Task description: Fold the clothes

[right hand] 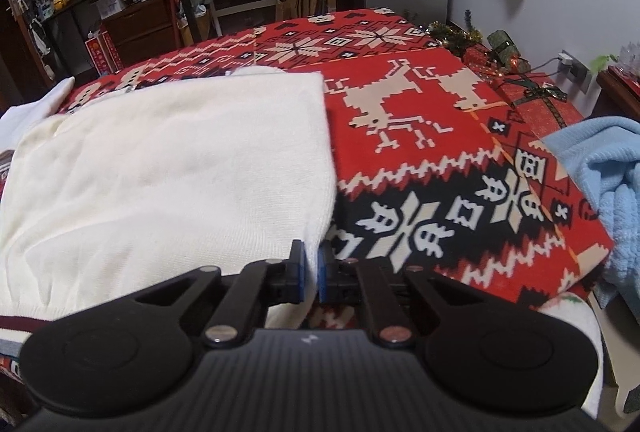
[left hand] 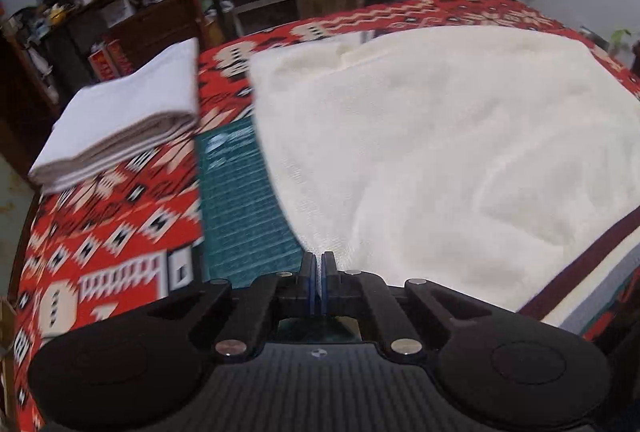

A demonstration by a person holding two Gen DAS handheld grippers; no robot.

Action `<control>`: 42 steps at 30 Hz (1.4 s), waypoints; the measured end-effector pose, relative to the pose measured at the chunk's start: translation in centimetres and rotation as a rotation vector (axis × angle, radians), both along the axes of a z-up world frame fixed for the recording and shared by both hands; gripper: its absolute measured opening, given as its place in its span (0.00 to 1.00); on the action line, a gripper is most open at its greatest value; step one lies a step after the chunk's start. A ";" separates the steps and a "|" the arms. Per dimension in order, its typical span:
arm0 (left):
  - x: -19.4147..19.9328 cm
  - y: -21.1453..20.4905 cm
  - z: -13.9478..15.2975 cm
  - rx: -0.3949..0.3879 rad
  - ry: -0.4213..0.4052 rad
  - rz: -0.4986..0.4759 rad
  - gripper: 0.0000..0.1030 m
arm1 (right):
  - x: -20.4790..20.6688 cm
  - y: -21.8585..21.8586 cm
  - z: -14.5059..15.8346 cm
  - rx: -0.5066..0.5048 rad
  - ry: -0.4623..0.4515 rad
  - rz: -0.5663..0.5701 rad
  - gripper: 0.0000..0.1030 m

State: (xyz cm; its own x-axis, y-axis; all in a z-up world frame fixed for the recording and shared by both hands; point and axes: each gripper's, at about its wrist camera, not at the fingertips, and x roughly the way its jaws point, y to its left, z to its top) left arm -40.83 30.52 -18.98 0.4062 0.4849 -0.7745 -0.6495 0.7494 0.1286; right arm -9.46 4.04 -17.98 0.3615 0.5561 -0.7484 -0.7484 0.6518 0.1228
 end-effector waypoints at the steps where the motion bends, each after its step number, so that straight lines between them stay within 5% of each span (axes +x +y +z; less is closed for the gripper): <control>1: -0.5 0.1 0.1 -0.020 -0.015 0.013 0.03 | 0.0 0.0 -0.1 -0.004 0.005 0.003 0.06; 11: -4.0 1.4 1.4 -0.256 -0.212 0.120 0.08 | 0.9 -1.9 0.7 0.051 0.144 -0.010 0.15; 14: -4.4 0.2 1.7 -0.287 -0.199 0.084 0.08 | 0.5 -2.9 1.4 0.047 0.163 0.010 0.23; 24: -1.6 -2.3 0.4 -0.211 -0.067 -0.007 0.23 | -1.8 -2.0 0.8 -0.052 0.153 0.069 0.30; 25: -1.2 -2.4 0.4 -0.189 -0.052 -0.017 0.25 | -2.0 -1.8 0.6 -0.061 0.140 0.081 0.27; 26: -0.9 -2.5 0.3 -0.166 -0.037 -0.026 0.26 | -2.3 -1.5 0.5 -0.070 0.123 0.093 0.10; 28: -0.4 -2.8 0.3 -0.129 -0.015 -0.048 0.23 | -2.7 -1.1 0.3 -0.083 0.091 0.112 0.06; 30: 0.1 -3.0 0.2 -0.103 -0.014 -0.067 0.09 | -2.7 -0.8 0.4 -0.075 0.082 0.115 0.05; 37: 1.2 -0.9 0.2 -0.071 -0.055 -0.044 0.06 | -1.4 1.0 0.9 -0.030 0.053 0.109 0.04; 42: 0.8 1.3 0.2 -0.162 -0.129 0.010 0.07 | 0.7 2.5 0.6 0.003 0.104 0.071 0.05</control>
State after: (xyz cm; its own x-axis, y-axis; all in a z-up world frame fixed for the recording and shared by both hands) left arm -40.04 31.87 -18.79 0.5026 0.3627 -0.7848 -0.6603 0.7469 -0.0776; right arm -8.79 6.52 -17.40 0.2418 0.5796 -0.7782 -0.7755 0.5975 0.2040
